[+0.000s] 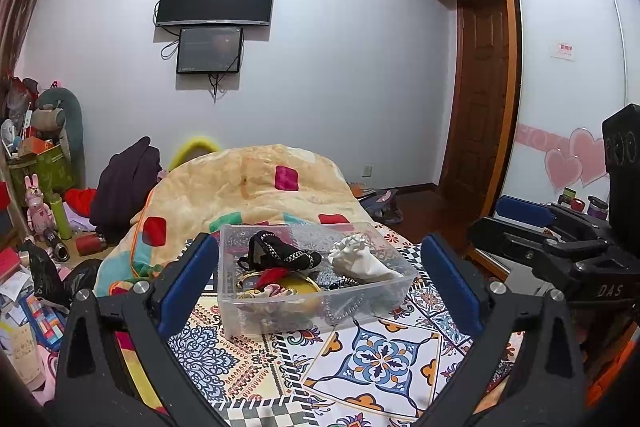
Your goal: Organize soft objects
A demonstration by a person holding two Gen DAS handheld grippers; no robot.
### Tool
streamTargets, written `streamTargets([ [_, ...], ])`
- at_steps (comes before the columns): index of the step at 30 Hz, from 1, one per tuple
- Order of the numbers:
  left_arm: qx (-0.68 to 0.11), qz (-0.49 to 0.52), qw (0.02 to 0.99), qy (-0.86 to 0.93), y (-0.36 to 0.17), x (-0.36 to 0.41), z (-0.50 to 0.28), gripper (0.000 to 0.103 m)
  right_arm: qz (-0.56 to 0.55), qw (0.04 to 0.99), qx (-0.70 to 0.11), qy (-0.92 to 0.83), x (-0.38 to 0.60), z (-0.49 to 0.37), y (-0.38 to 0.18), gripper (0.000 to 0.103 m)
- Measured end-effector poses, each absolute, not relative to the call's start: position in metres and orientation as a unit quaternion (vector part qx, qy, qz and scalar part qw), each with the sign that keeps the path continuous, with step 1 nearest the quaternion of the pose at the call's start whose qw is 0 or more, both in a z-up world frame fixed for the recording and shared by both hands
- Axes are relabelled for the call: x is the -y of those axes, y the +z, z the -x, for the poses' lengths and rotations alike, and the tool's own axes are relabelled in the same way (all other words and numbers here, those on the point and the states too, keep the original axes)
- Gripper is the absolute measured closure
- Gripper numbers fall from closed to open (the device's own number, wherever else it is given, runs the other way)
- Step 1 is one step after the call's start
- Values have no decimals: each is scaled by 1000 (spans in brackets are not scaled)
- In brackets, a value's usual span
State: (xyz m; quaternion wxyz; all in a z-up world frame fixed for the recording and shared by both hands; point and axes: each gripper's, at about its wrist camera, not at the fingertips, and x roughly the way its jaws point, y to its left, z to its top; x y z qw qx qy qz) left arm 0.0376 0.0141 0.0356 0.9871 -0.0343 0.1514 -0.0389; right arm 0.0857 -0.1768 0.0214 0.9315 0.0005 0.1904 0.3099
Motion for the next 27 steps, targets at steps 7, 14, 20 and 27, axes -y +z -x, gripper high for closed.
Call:
streamTargets([
  [7, -152, 34, 987, -39, 35, -13, -38, 0, 1, 931, -188, 312, 174, -82, 22, 14],
  [14, -152, 33, 987, -43, 35, -11, -37, 0, 0, 931, -187, 313, 174, -82, 23, 14],
  [20, -153, 34, 987, -43, 36, -11, -37, 0, -1, 931, -186, 314, 174, -82, 23, 14],
  [27, -152, 34, 987, -40, 36, -11, -38, 0, -1, 931, -186, 314, 174, -82, 23, 14],
])
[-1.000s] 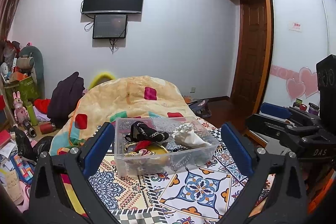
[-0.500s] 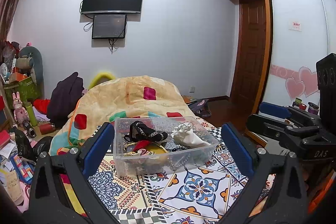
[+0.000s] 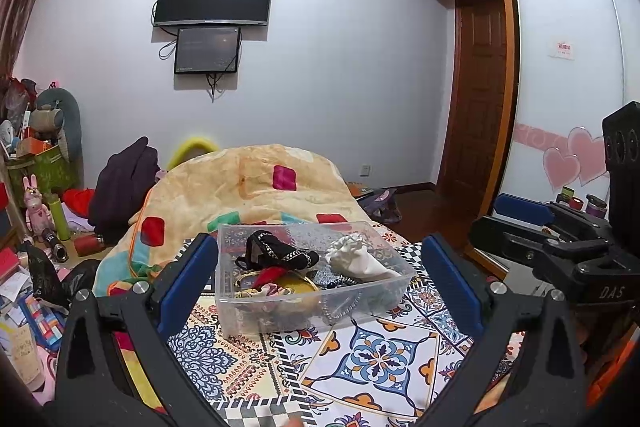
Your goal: Organize soft objects
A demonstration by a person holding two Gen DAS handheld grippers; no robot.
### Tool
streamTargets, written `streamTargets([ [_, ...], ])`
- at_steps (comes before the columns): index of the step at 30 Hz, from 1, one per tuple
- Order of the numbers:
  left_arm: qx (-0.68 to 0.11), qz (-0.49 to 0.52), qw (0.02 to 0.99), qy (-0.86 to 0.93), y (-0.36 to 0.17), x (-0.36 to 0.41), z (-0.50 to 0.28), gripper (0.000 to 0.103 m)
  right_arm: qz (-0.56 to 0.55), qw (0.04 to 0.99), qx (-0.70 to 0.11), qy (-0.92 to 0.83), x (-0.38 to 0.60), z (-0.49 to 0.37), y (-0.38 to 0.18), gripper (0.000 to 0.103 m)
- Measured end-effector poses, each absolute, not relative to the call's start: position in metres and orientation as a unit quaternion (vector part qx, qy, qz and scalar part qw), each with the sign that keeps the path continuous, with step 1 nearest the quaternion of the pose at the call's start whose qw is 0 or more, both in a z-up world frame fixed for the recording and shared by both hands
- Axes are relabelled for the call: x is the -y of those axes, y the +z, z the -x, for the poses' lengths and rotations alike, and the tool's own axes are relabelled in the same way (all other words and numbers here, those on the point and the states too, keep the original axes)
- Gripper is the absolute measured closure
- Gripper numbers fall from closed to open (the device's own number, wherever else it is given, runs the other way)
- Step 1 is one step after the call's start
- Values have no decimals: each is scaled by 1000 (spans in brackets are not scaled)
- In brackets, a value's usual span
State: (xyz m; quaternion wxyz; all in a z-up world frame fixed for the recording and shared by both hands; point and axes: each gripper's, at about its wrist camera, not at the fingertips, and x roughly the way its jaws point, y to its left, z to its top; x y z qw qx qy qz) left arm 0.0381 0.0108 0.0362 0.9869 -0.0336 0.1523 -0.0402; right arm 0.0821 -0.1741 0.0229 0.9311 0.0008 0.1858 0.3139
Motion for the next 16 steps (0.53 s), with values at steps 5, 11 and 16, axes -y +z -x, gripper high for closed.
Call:
streamTargets([
  [5, -152, 32, 987, -42, 37, -10, -37, 0, -1, 931, -186, 313, 174, -82, 23, 14],
  [11, -152, 33, 987, -45, 37, -10, -36, 0, 1, 932, -185, 312, 175, -83, 22, 13],
  [16, -154, 34, 986, -46, 36, -10, -38, 0, 0, 932, -186, 312, 175, -84, 21, 10],
])
